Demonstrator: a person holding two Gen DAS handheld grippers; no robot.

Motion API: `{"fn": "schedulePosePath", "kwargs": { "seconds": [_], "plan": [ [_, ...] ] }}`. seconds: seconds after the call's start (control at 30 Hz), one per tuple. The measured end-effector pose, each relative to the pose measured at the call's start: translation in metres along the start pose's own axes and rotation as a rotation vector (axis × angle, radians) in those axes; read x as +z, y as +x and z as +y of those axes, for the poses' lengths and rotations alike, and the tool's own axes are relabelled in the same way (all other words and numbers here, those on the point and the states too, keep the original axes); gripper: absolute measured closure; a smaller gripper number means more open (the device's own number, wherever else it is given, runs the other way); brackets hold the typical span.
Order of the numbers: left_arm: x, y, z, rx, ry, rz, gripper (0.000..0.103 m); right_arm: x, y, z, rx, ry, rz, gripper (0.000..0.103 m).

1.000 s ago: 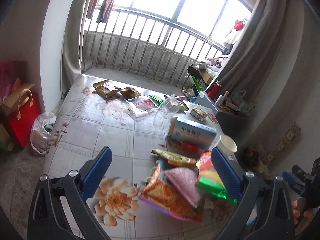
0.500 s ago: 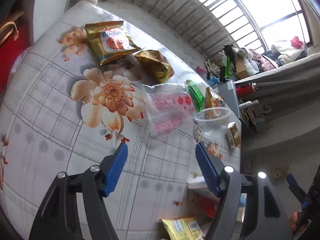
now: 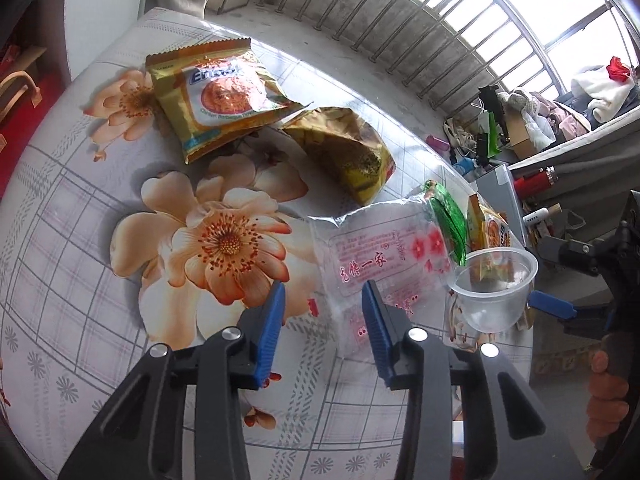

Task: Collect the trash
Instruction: 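Grasp the clear red-printed plastic bag with the left gripper while the right grasps the clear cup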

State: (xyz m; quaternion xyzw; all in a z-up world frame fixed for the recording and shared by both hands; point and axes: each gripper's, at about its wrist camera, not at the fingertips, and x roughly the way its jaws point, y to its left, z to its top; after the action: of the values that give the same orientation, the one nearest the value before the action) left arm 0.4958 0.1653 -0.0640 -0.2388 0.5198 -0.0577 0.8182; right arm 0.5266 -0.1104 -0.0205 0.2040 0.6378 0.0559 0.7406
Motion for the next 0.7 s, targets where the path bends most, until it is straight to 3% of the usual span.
{"fn": "schedulePosePath", "kwargs": {
  "seconds": [0.1, 0.23, 0.4, 0.5, 0.53, 0.57, 0.6, 0.7],
  "plan": [
    [-0.002, -0.001, 0.004, 0.002, -0.002, -0.017, 0.078, 0.011, 0.009, 0.001, -0.014, 0.033, 0.006, 0.024],
    [-0.008, -0.001, 0.006, 0.02, 0.023, -0.047, 0.089, 0.012, 0.02, -0.005, -0.024, 0.079, 0.042, 0.044],
    [-0.01, -0.005, 0.009, 0.039, 0.024, -0.073, 0.093, 0.005, 0.013, -0.011, -0.018, 0.06, 0.054, 0.049],
    [-0.013, -0.015, 0.012, 0.035, 0.017, -0.1, 0.095, -0.001, 0.008, -0.013, -0.014, 0.045, 0.064, 0.059],
    [-0.014, -0.018, 0.012, 0.031, 0.019, -0.112, 0.096, -0.003, 0.006, -0.013, -0.016, 0.037, 0.062, 0.066],
    [-0.015, -0.022, 0.011, 0.028, 0.024, -0.123, 0.096, -0.006, 0.003, -0.013, -0.015, 0.027, 0.057, 0.085],
    [-0.016, -0.027, 0.01, 0.031, 0.031, -0.135, 0.096, -0.008, 0.0, -0.014, -0.018, 0.019, 0.064, 0.092],
    [-0.02, -0.037, 0.004, 0.035, 0.055, -0.161, 0.097, -0.016, -0.004, -0.017, -0.029, 0.001, 0.071, 0.096]
  ]
}}
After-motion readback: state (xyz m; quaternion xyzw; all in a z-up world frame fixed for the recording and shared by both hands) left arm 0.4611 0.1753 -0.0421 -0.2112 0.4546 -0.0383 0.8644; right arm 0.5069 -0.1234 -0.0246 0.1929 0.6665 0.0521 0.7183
